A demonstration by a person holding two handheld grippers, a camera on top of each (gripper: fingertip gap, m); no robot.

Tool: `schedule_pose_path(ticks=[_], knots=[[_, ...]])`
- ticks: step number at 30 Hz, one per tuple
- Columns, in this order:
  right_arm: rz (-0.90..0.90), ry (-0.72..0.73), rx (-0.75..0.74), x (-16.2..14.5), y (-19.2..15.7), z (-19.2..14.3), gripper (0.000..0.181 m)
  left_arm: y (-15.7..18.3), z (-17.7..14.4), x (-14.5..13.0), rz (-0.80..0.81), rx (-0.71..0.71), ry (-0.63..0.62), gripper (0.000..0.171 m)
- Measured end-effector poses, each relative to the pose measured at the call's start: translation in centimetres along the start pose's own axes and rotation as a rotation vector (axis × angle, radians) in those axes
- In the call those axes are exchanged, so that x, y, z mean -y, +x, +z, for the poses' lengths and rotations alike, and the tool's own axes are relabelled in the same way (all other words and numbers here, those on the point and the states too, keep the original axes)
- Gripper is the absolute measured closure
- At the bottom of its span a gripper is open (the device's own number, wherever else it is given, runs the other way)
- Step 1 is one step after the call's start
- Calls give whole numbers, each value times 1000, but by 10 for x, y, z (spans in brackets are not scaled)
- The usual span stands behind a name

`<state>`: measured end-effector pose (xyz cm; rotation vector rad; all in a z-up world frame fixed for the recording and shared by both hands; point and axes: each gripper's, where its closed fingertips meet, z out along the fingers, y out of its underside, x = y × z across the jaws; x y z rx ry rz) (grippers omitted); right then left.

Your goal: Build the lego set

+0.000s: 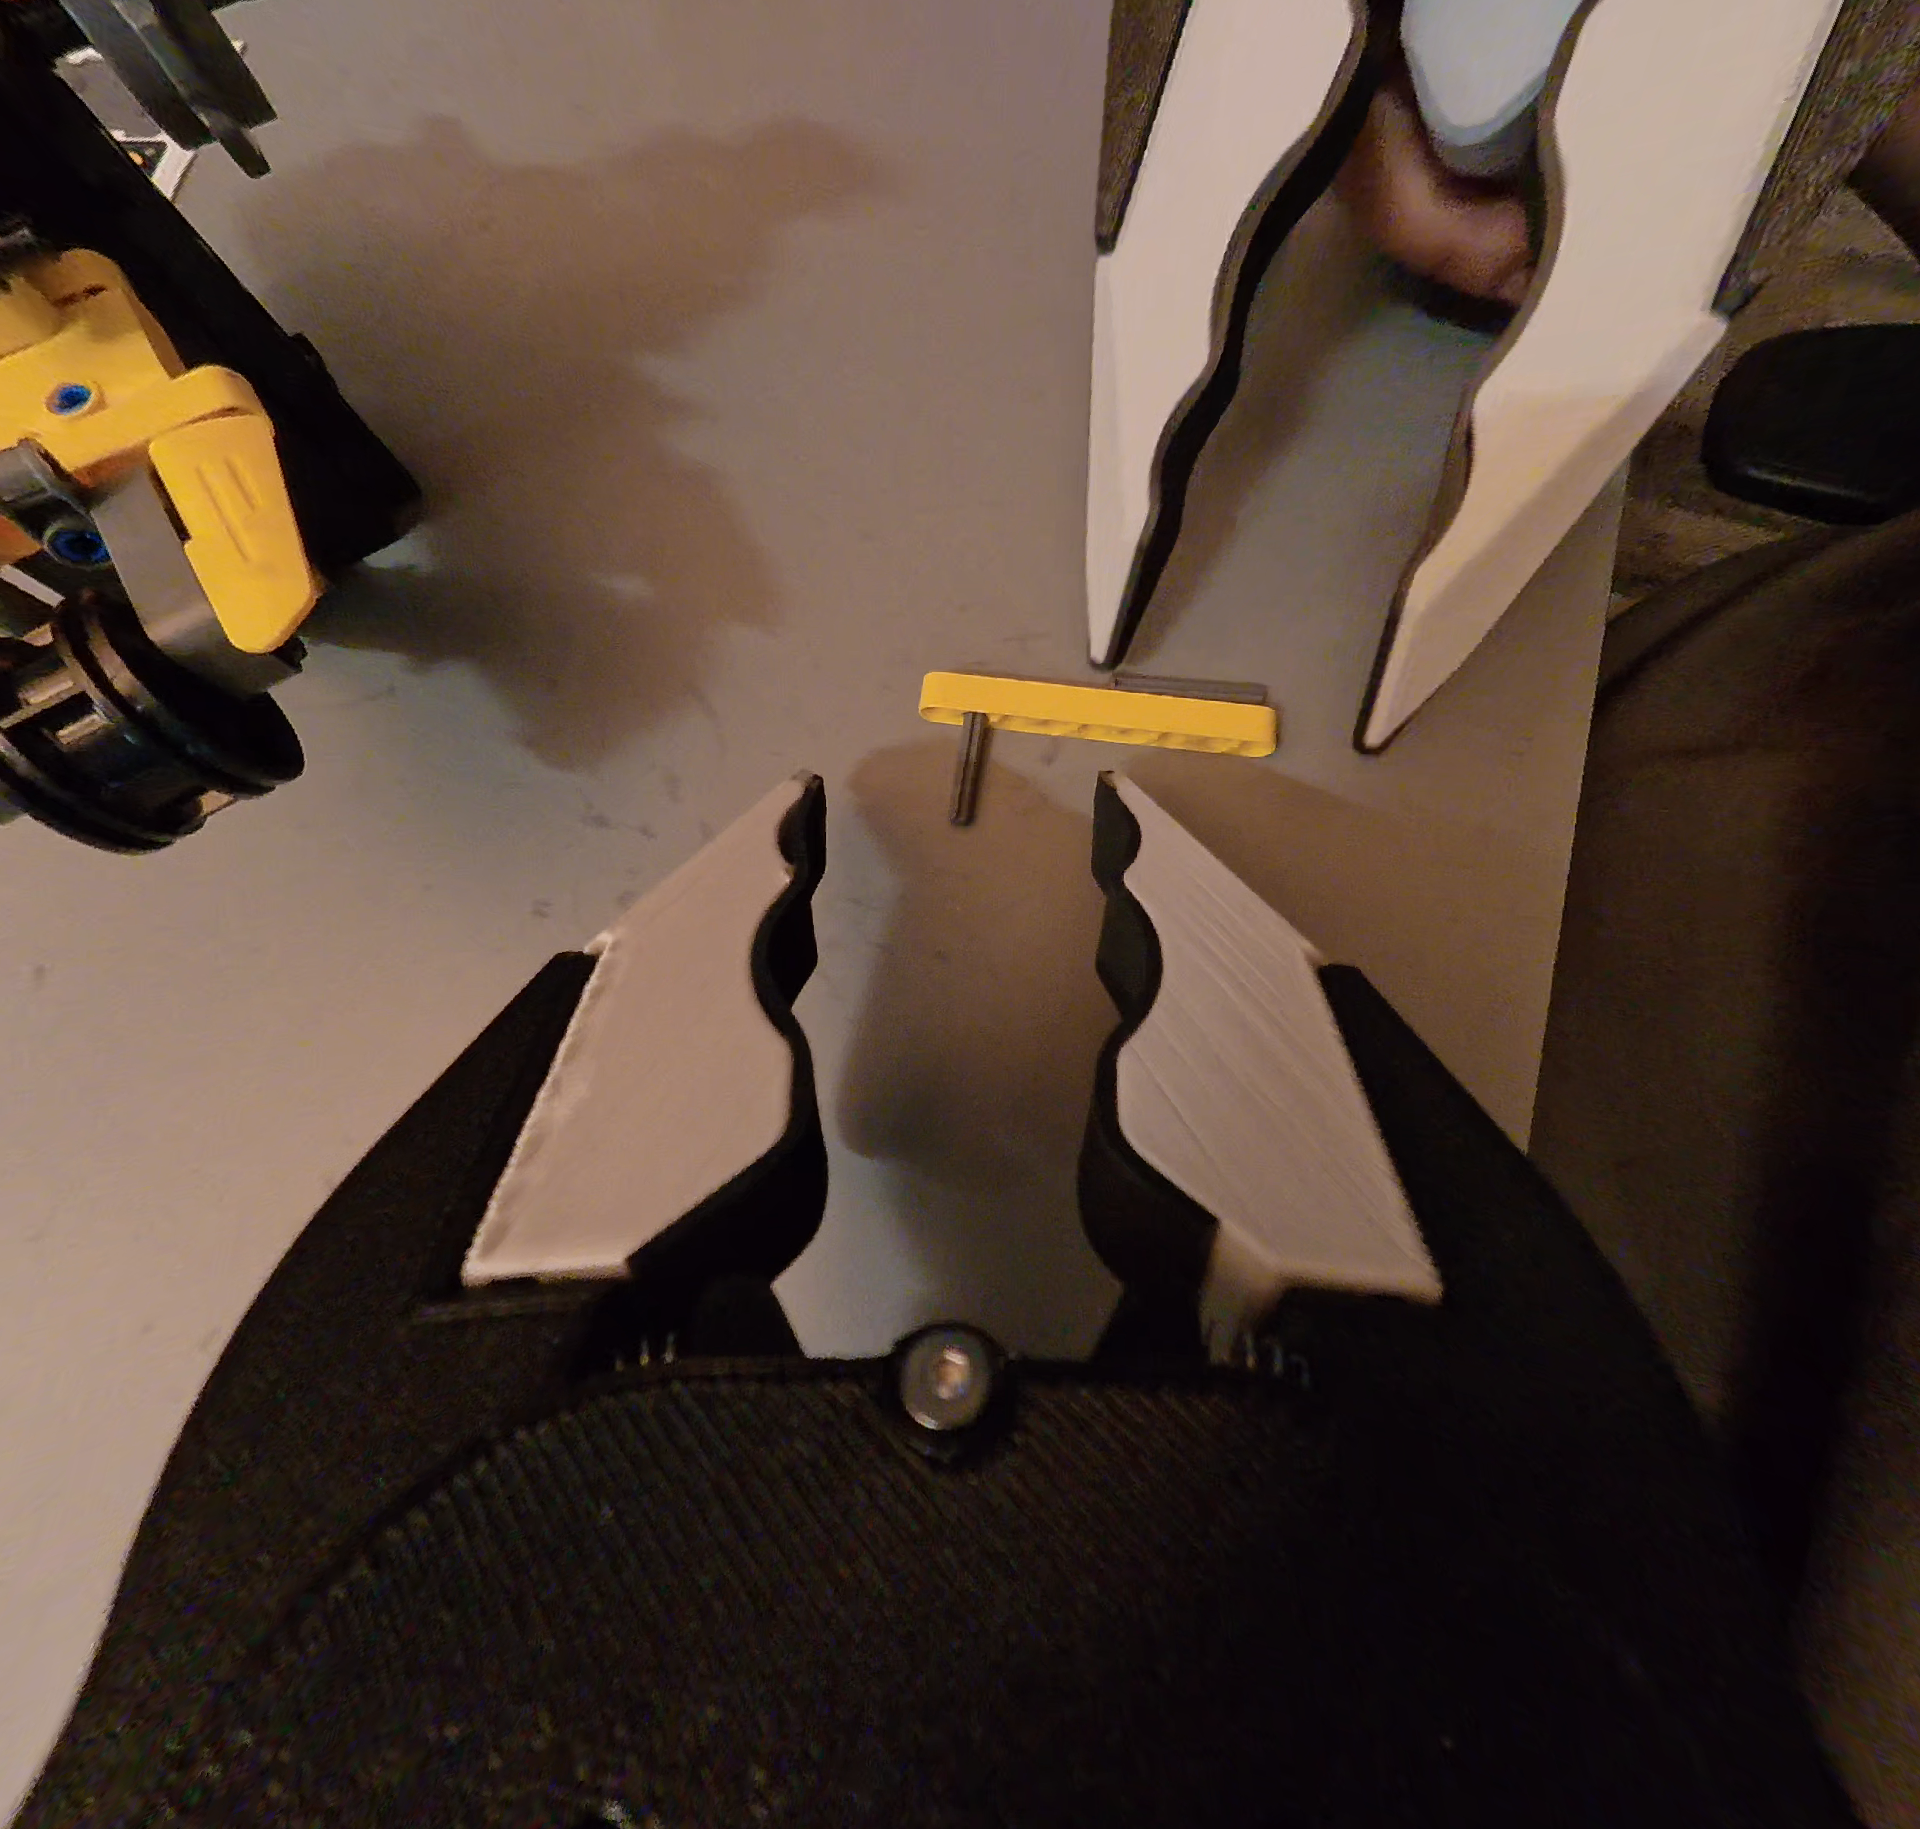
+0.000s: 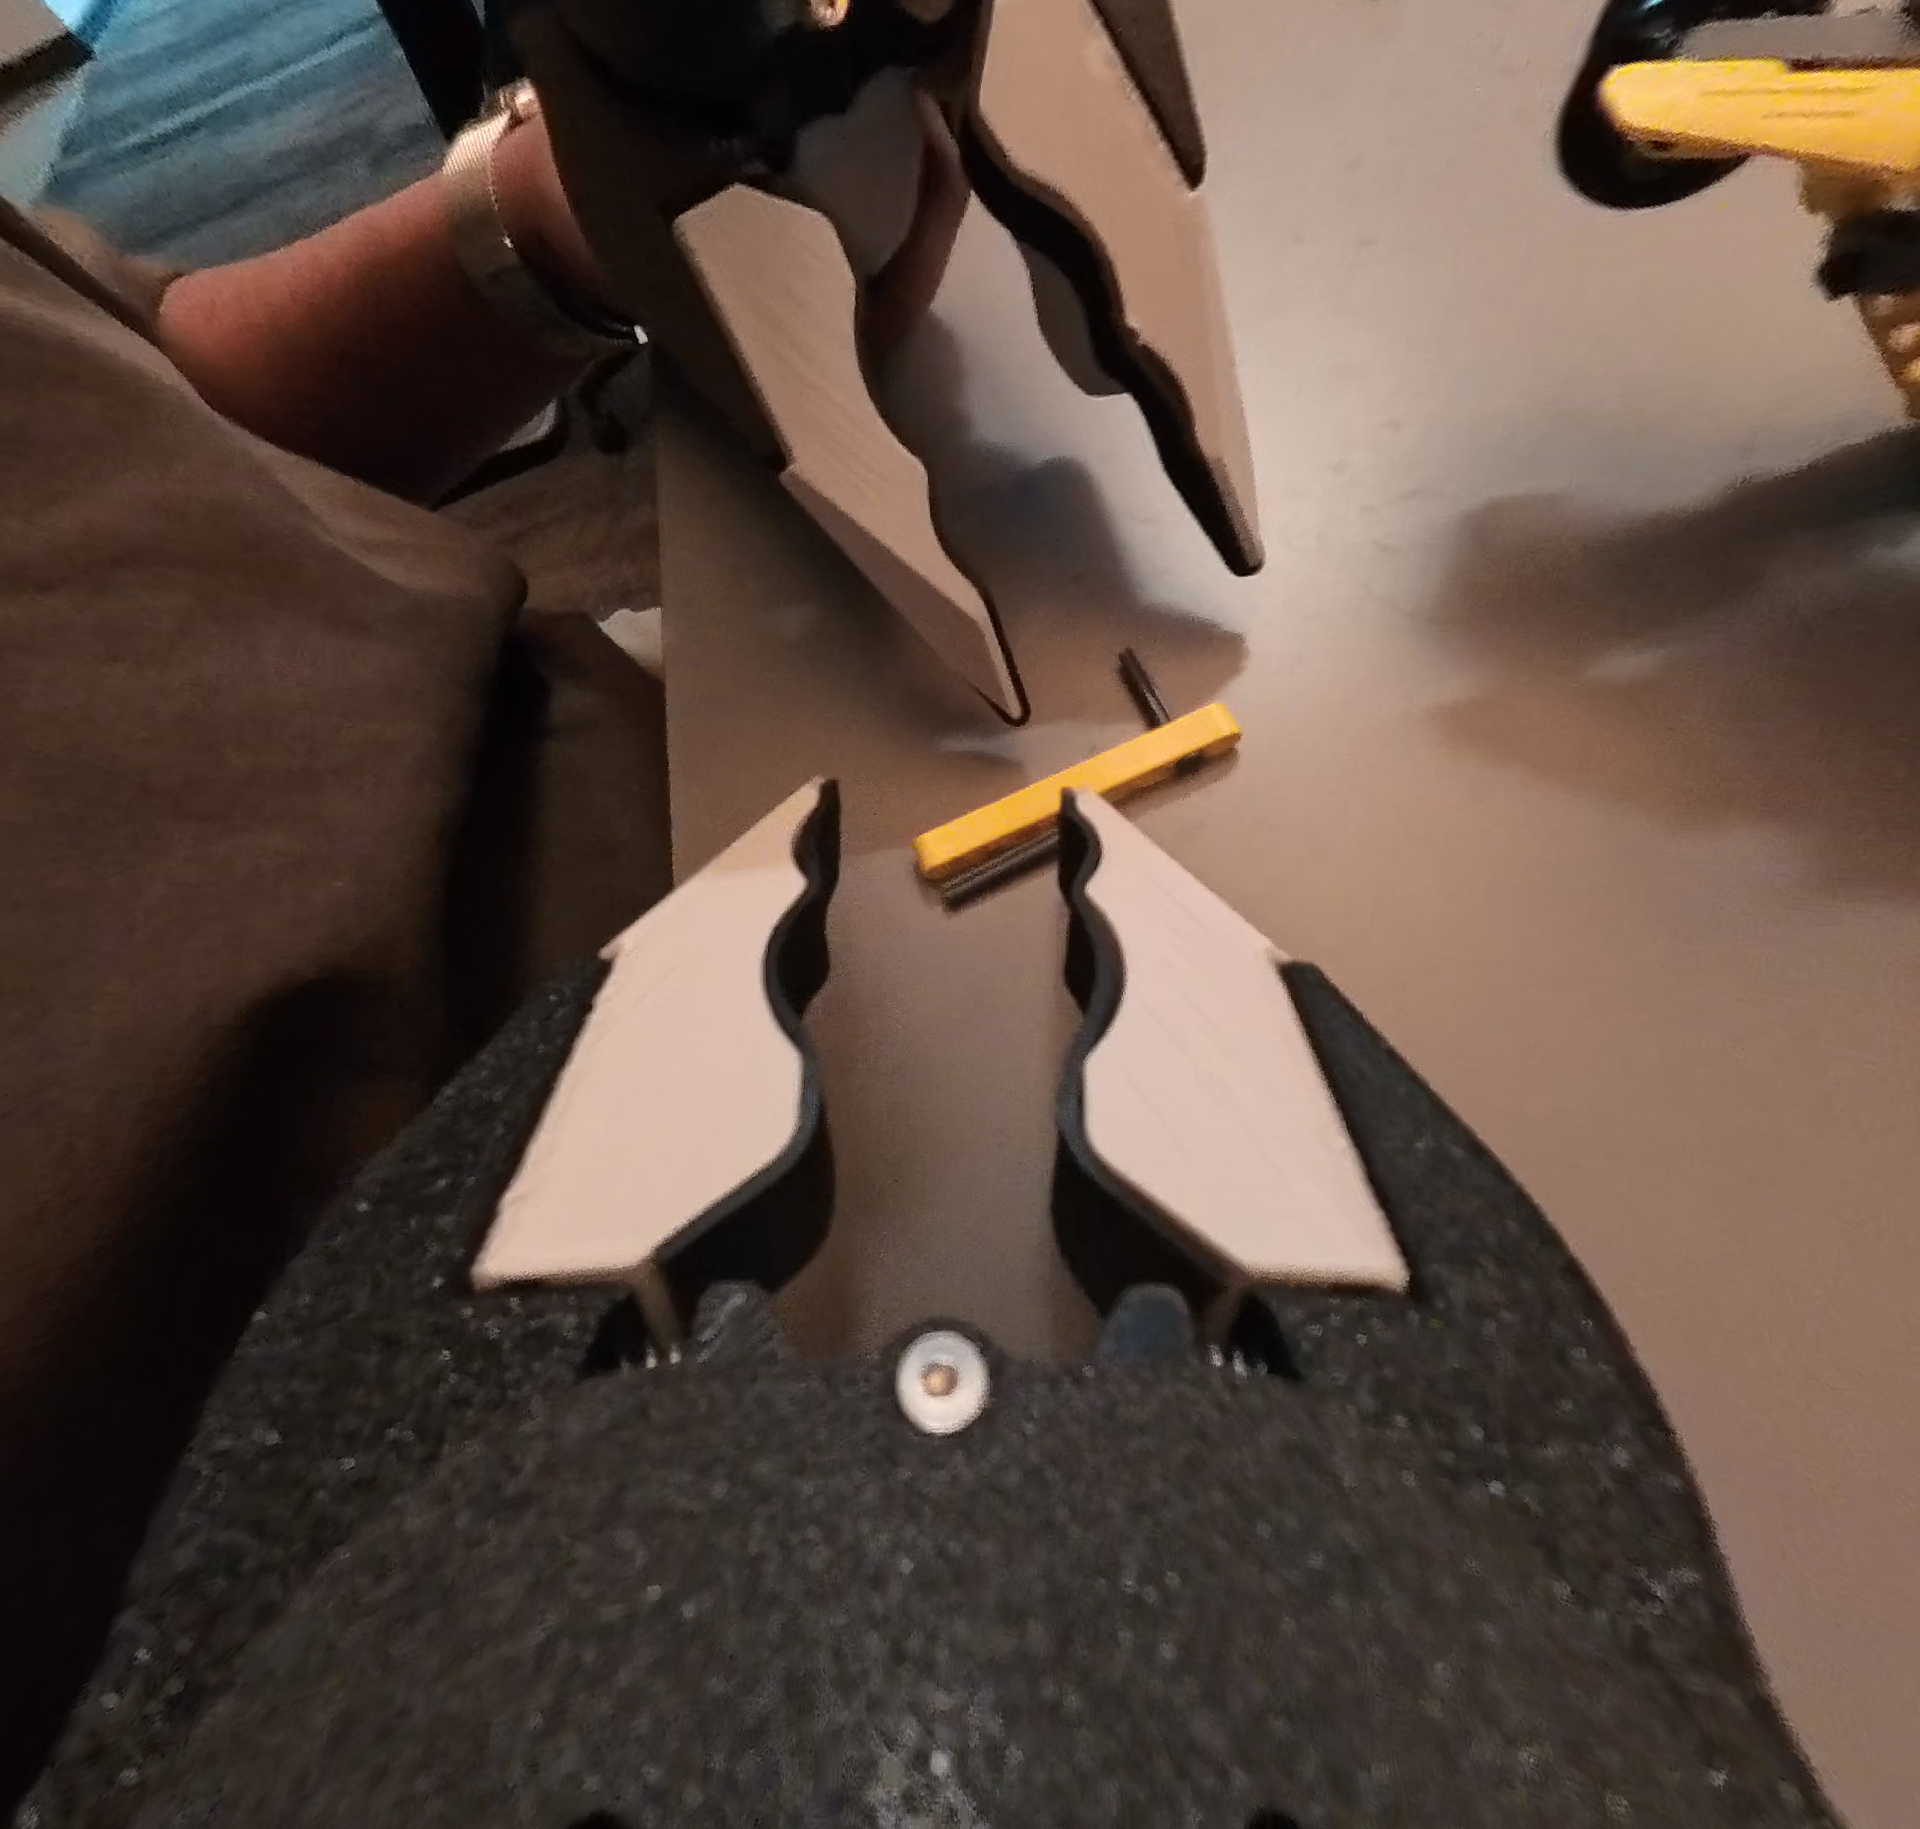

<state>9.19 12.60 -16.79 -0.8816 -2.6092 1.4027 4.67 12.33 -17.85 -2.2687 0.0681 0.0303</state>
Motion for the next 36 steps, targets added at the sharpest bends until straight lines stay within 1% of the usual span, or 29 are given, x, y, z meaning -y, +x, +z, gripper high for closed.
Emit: schedule_pose_path(ticks=[3,7,13,15,16,18,22,25,30,36], knots=[[-43,-57,-6,-6,2,6,135,0,0,0,1,2,-2,121],[-59,-97,-5,-12,4,6,134,0,0,0,-1,-2,-3,121],[-53,-111,24,-19,-2,0,134,0,0,0,-2,-4,-2,121],[-56,-121,36,-21,-5,-3,138,0,0,0,-1,-2,-3,121],[-59,-117,30,-21,-4,-3,140,0,0,0,0,-1,-4,121],[-67,-88,13,-17,-1,-3,139,0,1,-1,1,0,-7,121],[-68,-53,44,-9,1,-1,131,0,1,-1,5,5,-12,121],[-83,-26,74,-1,3,-1,130,0,2,-1,9,8,-14,121],[-43,-90,136,-9,3,5,128,0,2,-1,3,5,-15,121],[-11,-87,156,-11,0,2,127,0,1,-1,-3,-3,-10,121]])
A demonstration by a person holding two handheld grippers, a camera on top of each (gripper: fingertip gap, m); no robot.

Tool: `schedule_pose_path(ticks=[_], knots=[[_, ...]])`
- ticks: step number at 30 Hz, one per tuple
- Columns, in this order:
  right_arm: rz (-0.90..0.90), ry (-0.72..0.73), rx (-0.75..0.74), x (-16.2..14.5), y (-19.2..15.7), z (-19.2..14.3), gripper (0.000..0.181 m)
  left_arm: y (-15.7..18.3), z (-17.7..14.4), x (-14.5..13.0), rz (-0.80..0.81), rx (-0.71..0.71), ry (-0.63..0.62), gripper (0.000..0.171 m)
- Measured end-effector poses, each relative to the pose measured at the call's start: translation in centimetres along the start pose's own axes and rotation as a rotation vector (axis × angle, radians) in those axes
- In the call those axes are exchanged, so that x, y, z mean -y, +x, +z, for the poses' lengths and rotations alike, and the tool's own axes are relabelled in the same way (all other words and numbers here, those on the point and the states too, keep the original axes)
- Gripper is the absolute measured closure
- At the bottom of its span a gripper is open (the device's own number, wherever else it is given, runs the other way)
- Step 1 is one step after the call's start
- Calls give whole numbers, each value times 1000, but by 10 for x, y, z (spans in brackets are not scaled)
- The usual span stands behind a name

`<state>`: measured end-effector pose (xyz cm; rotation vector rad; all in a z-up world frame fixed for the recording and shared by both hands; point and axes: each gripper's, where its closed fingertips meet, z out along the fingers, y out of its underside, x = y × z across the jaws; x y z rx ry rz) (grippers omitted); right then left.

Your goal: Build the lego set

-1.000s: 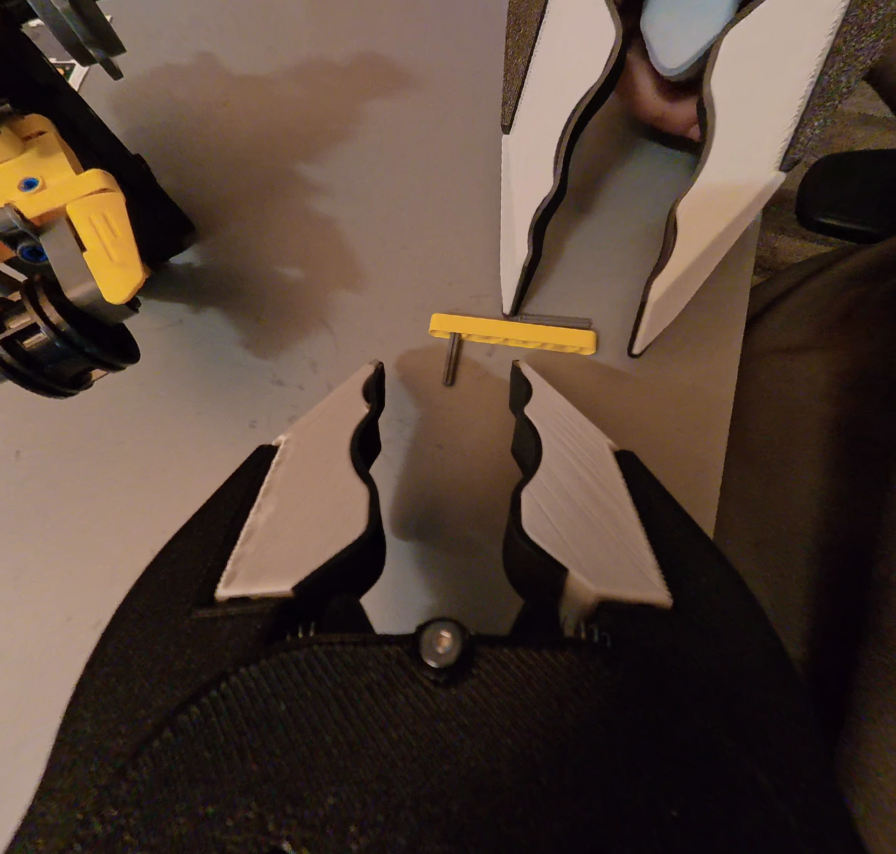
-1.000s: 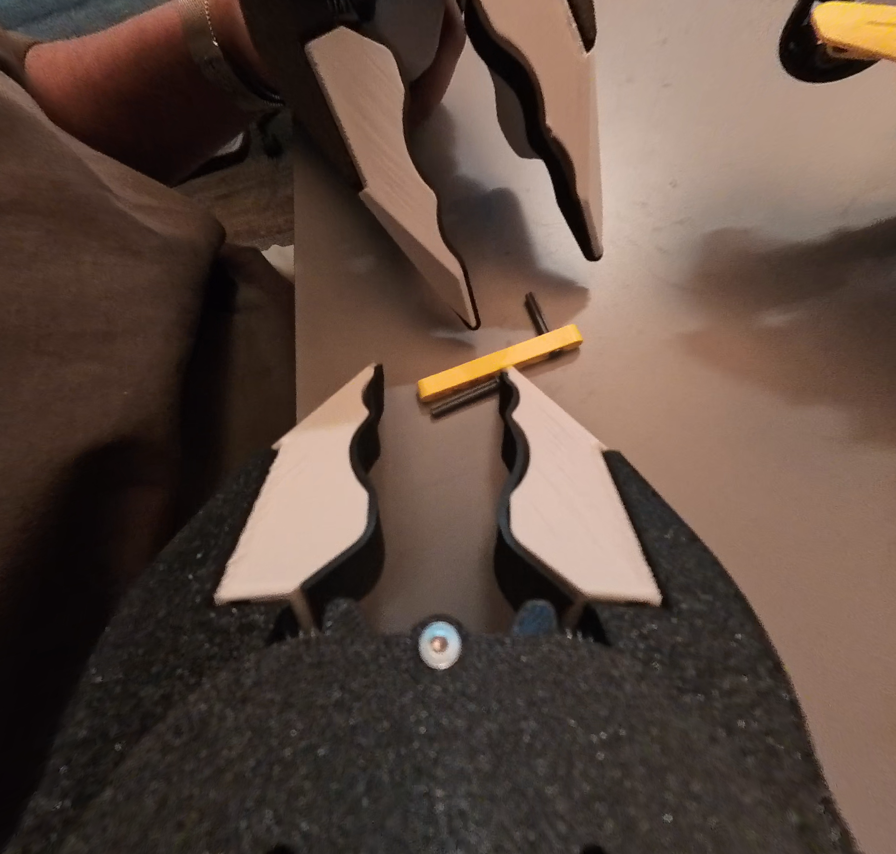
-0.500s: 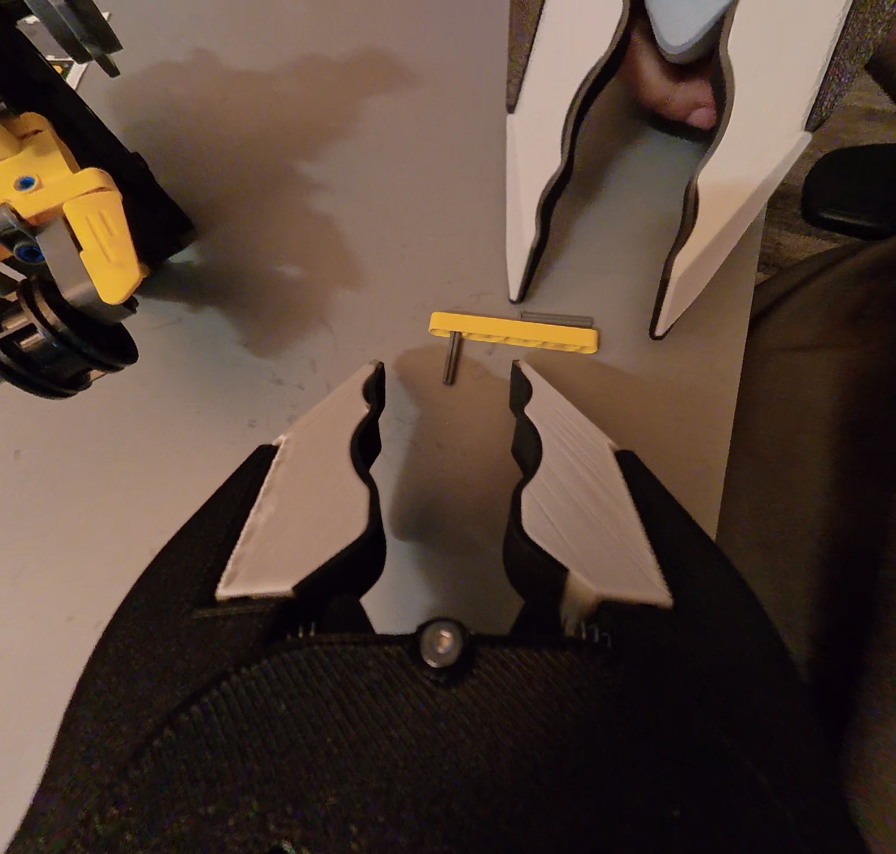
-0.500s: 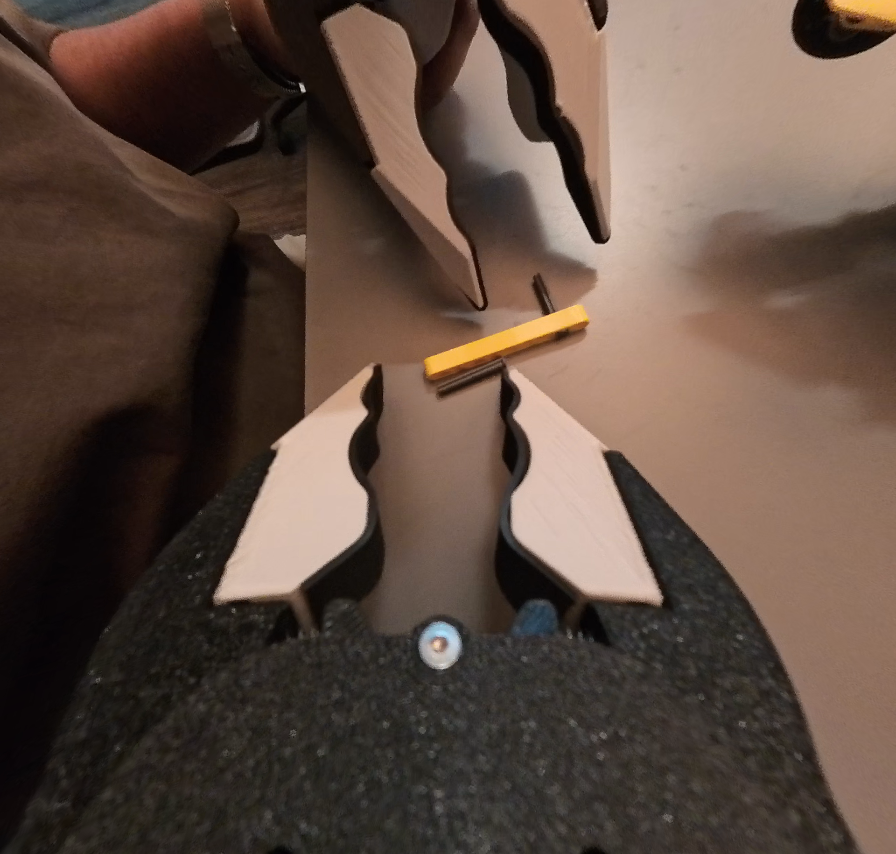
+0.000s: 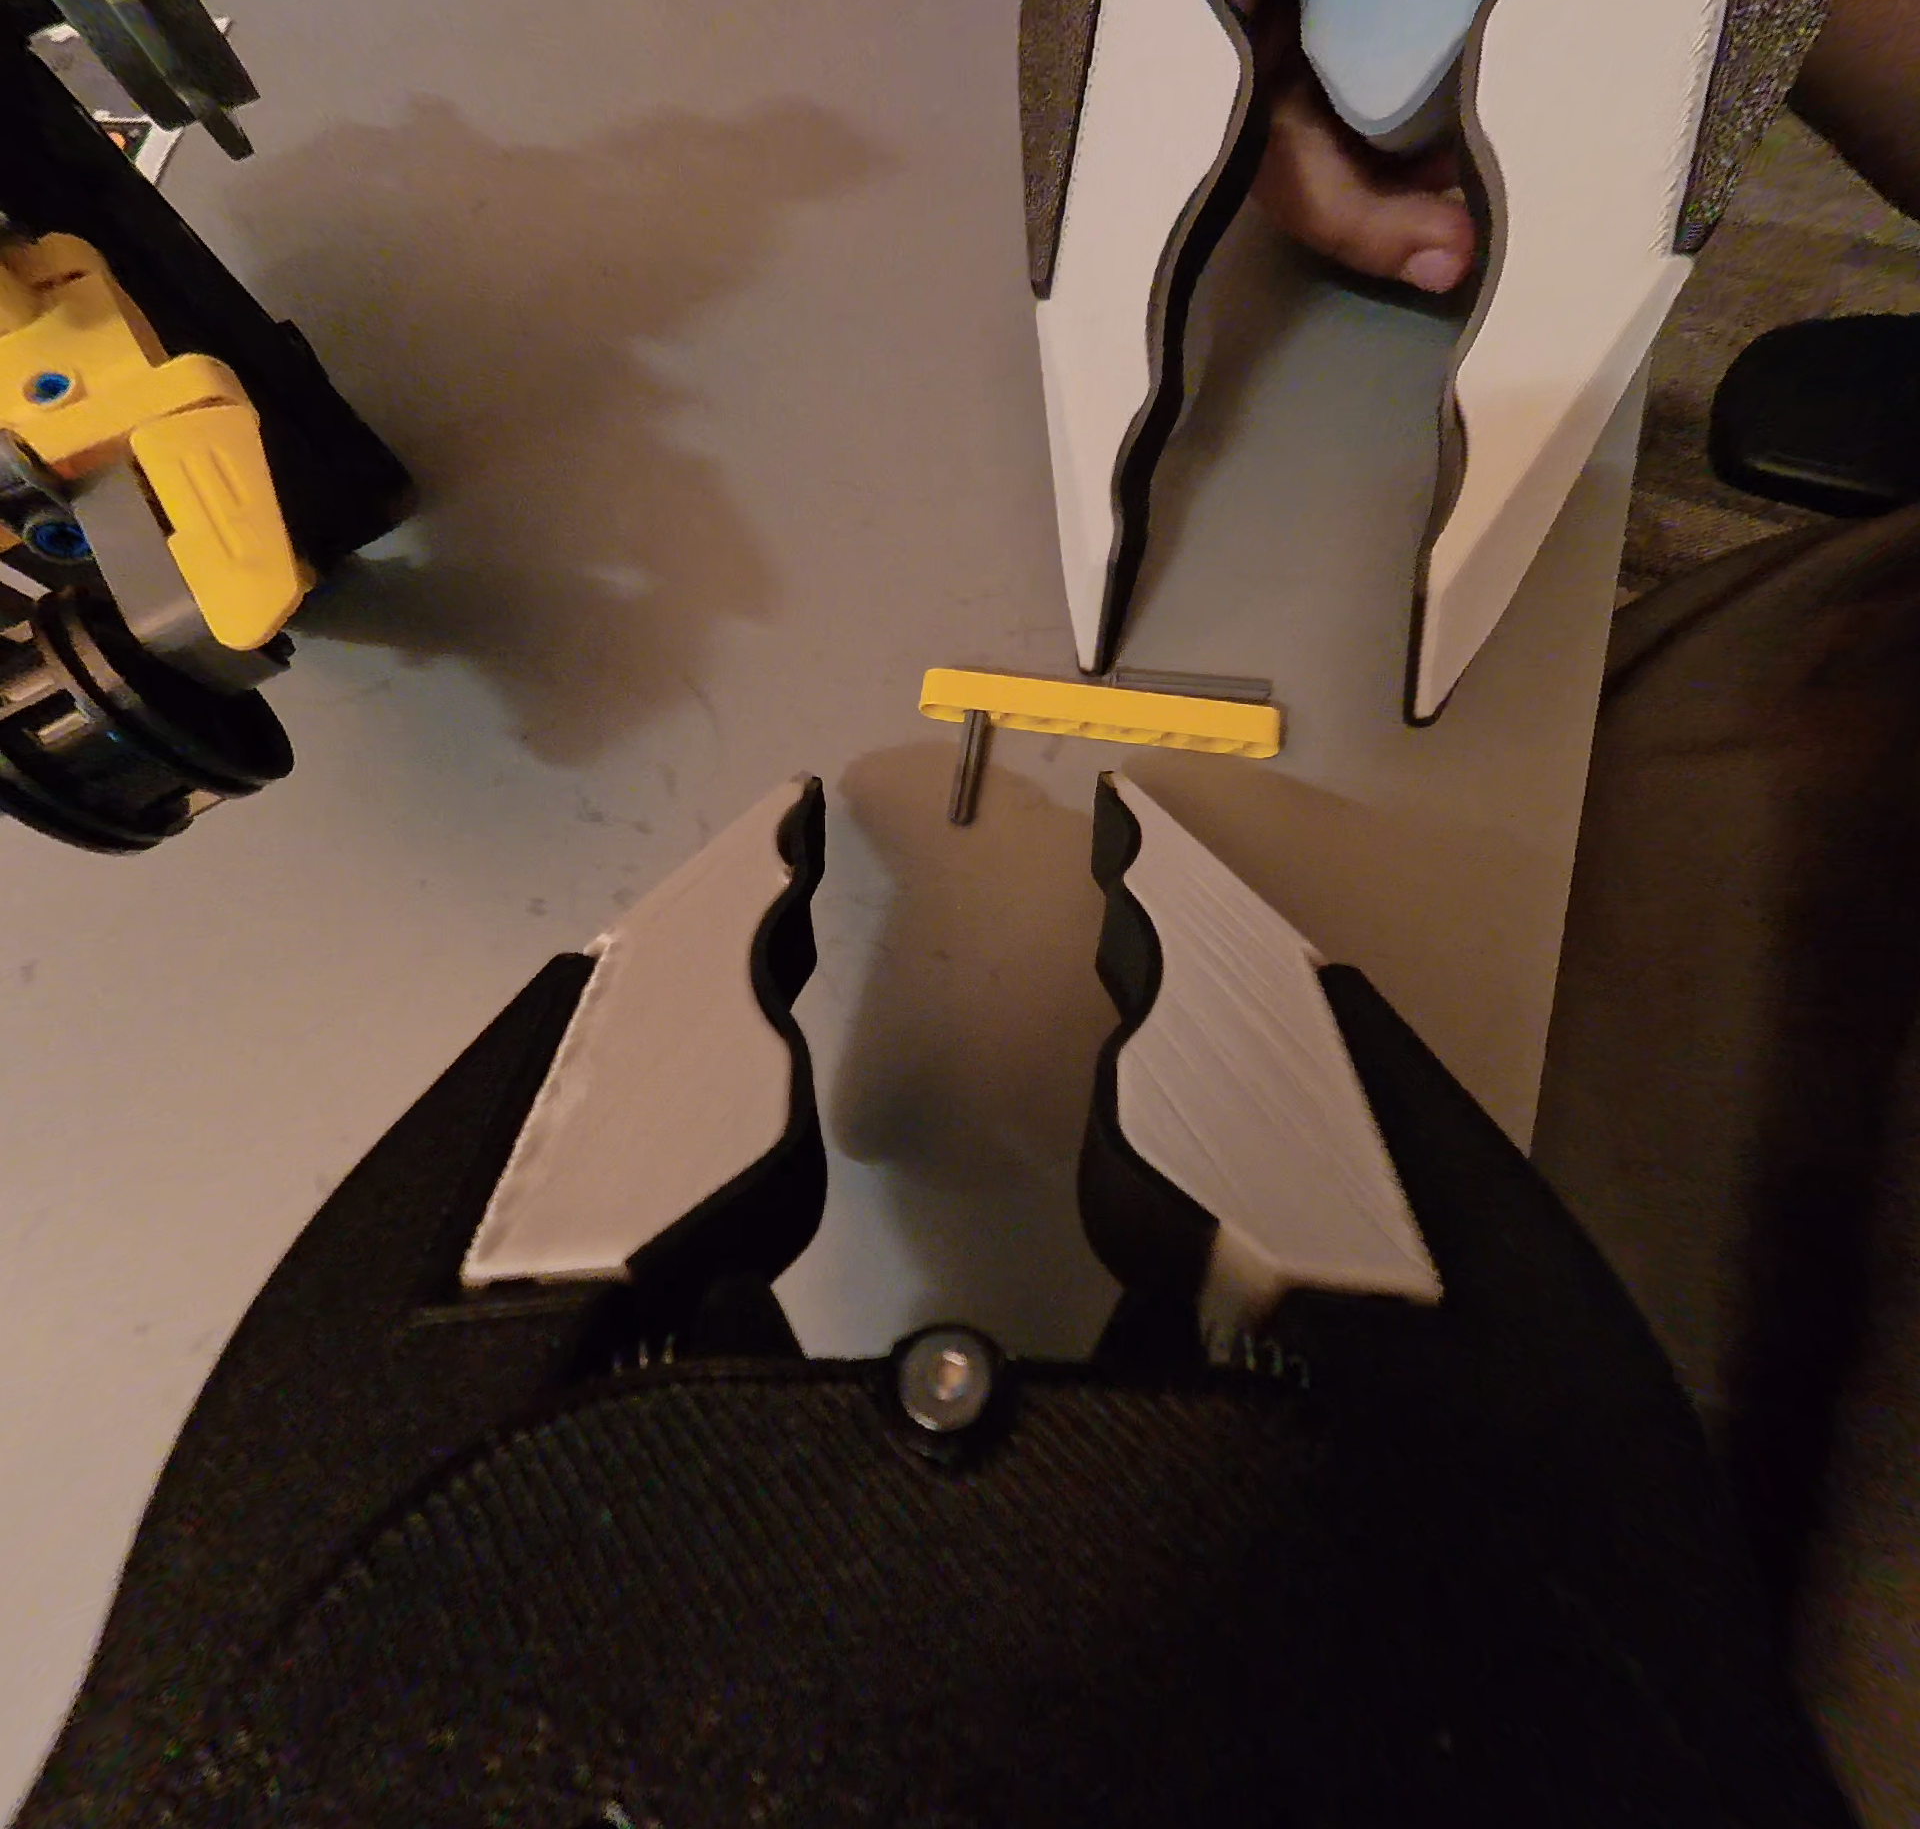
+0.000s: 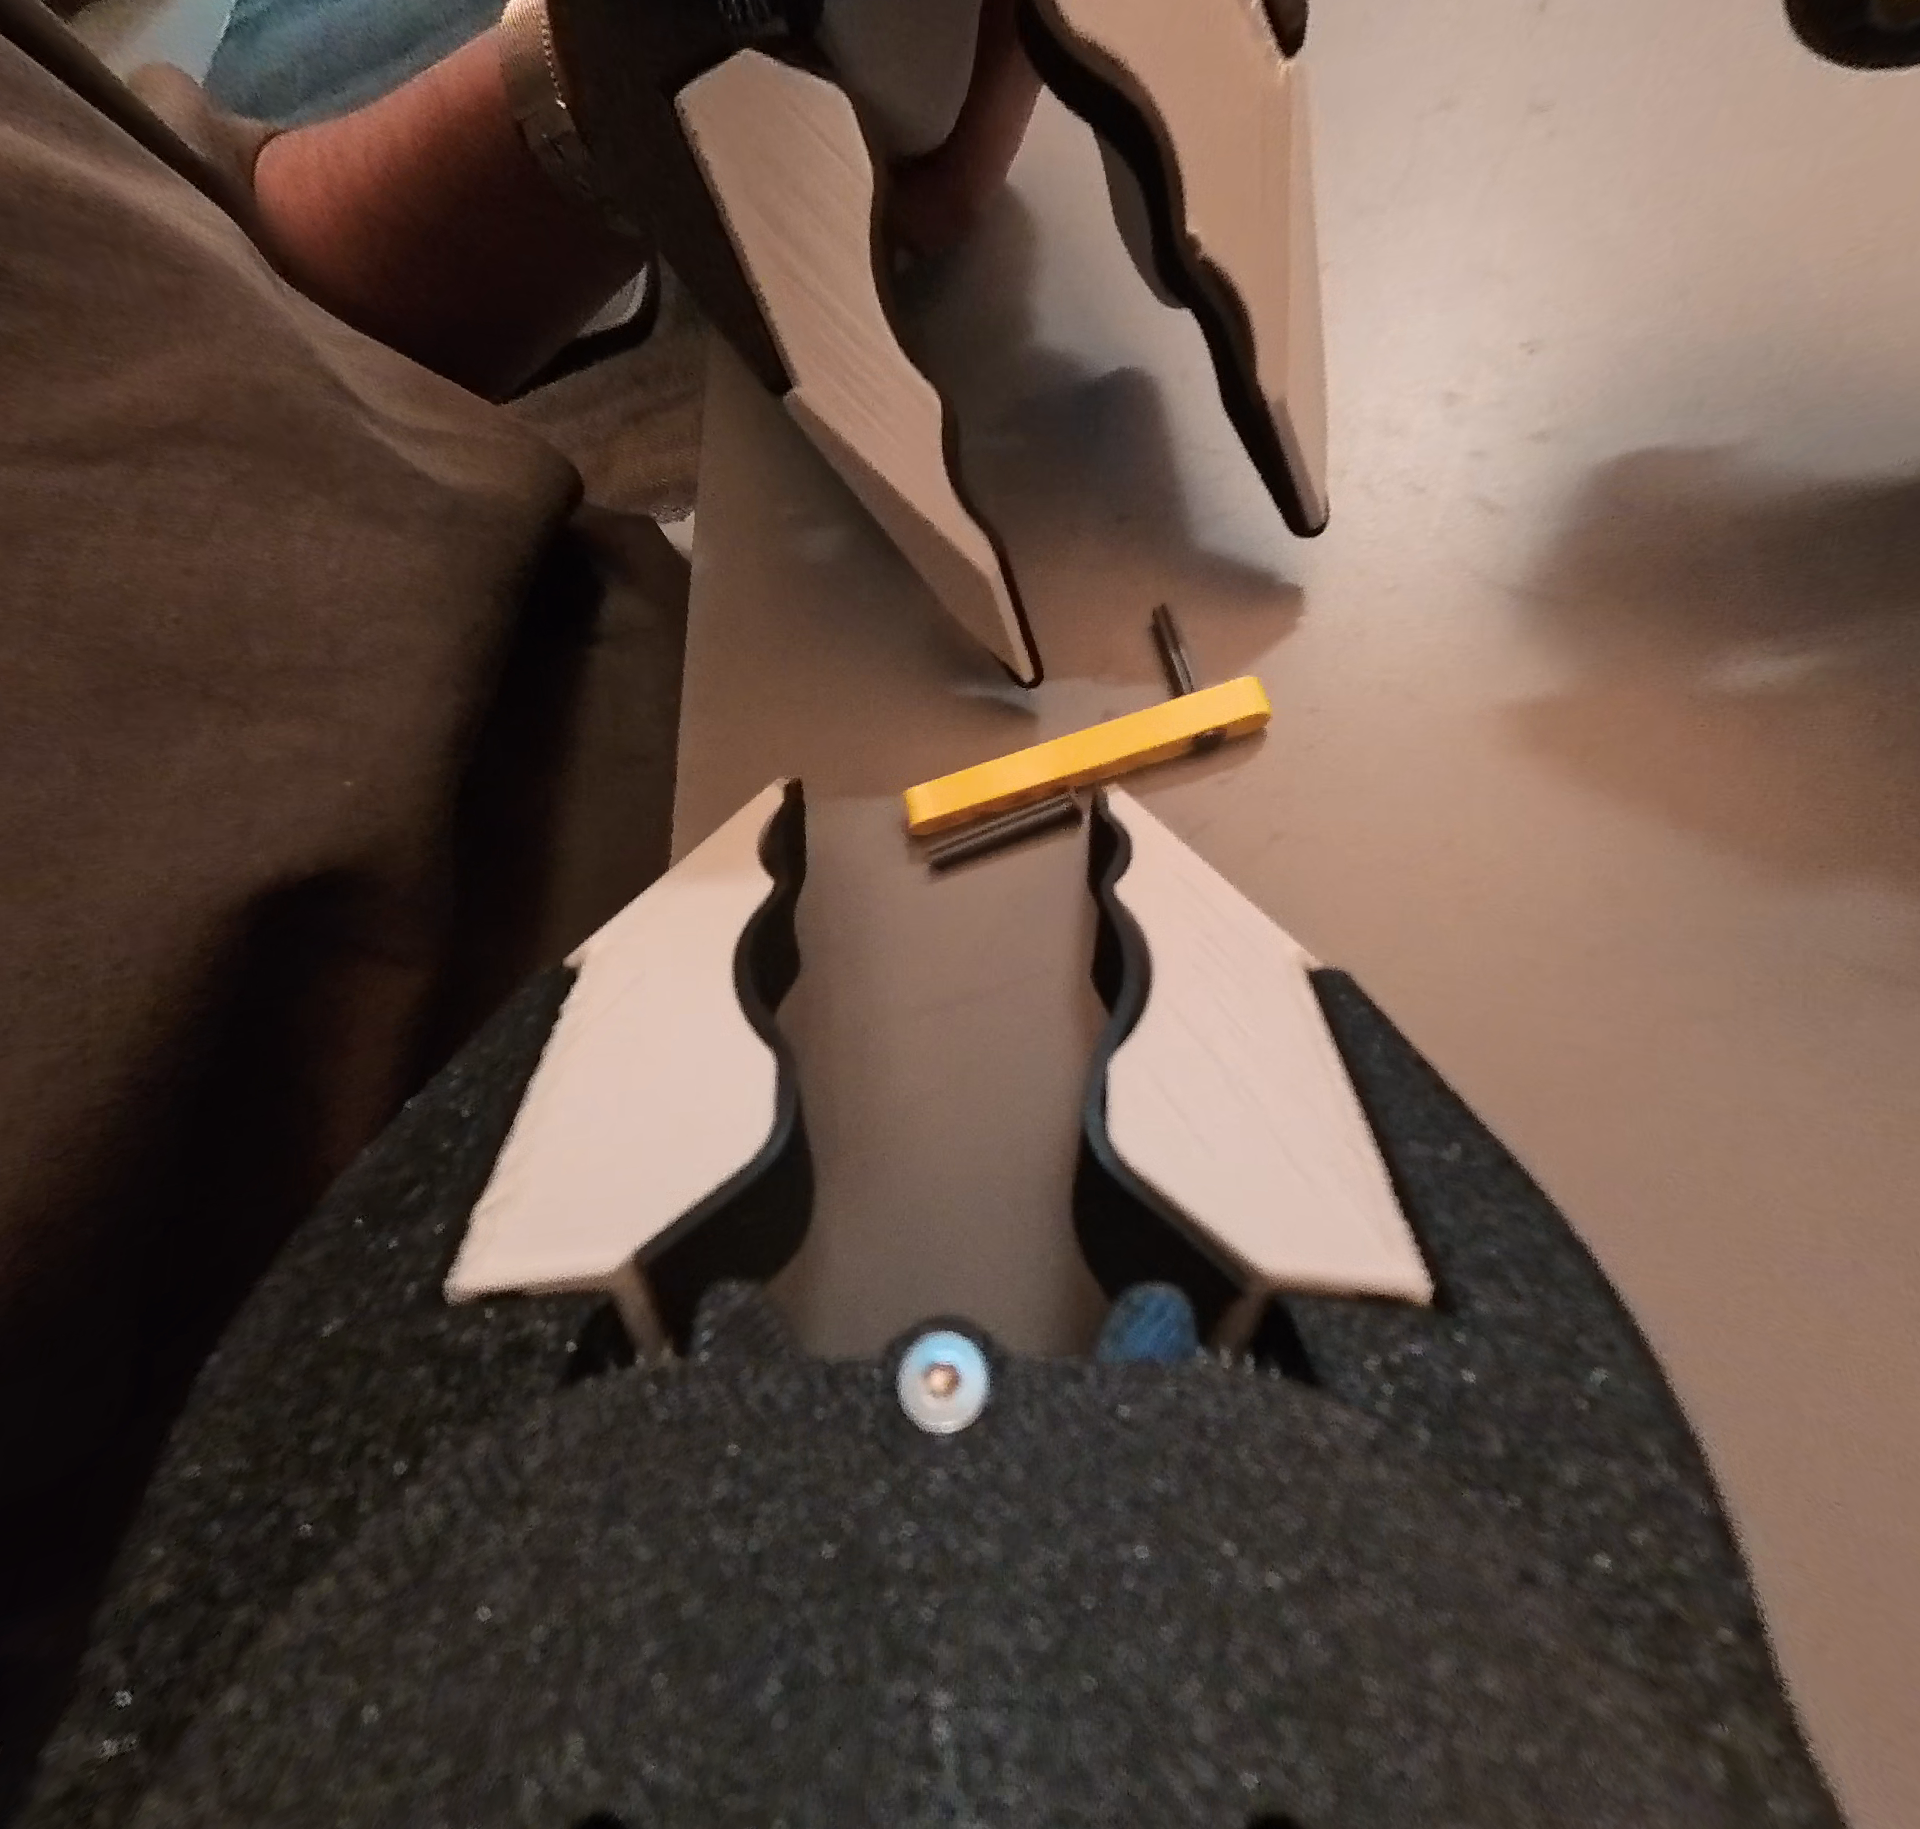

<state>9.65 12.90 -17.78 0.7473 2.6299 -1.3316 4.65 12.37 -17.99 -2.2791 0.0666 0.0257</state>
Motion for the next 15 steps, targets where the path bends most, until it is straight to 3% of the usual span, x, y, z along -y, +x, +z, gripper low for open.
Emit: schedule_pose_path(ticks=[15], knots=[[-19,-11,-31,-18,-23,-8,128,0,1,-1,8,12,-7,121]])
